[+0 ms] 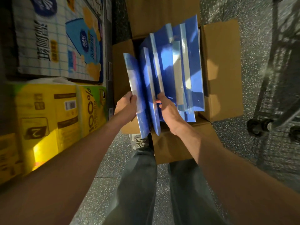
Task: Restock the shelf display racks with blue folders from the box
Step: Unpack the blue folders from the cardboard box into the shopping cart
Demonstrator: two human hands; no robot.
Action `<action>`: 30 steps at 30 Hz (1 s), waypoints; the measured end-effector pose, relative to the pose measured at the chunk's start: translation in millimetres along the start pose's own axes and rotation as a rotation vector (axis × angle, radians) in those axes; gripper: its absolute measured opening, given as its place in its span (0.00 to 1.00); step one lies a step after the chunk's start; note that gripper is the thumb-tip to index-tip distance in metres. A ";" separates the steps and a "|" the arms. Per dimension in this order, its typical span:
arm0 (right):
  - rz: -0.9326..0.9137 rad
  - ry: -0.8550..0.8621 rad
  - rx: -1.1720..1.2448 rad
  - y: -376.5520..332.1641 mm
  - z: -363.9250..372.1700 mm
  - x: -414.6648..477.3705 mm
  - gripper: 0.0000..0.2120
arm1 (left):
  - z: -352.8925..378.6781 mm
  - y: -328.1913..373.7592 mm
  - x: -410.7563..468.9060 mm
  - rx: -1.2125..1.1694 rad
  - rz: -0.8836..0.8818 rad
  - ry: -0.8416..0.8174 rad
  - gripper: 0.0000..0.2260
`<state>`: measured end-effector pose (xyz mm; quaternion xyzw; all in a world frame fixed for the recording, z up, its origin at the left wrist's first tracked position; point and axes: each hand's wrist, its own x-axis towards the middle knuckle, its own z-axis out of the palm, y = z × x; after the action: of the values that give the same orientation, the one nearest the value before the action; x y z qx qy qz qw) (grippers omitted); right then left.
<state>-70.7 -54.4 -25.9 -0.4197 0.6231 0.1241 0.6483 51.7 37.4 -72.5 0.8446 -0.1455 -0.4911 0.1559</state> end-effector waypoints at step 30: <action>0.110 -0.064 0.131 2.7 -25.3 -41.0 0.33 | -22.9 63.6 -55.8 0.370 -0.128 0.165 0.17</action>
<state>-98.3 -55.5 13.7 -0.3371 0.6312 0.1318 0.6860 39.3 4.6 7.9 0.9037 -0.1660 -0.3940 -0.0221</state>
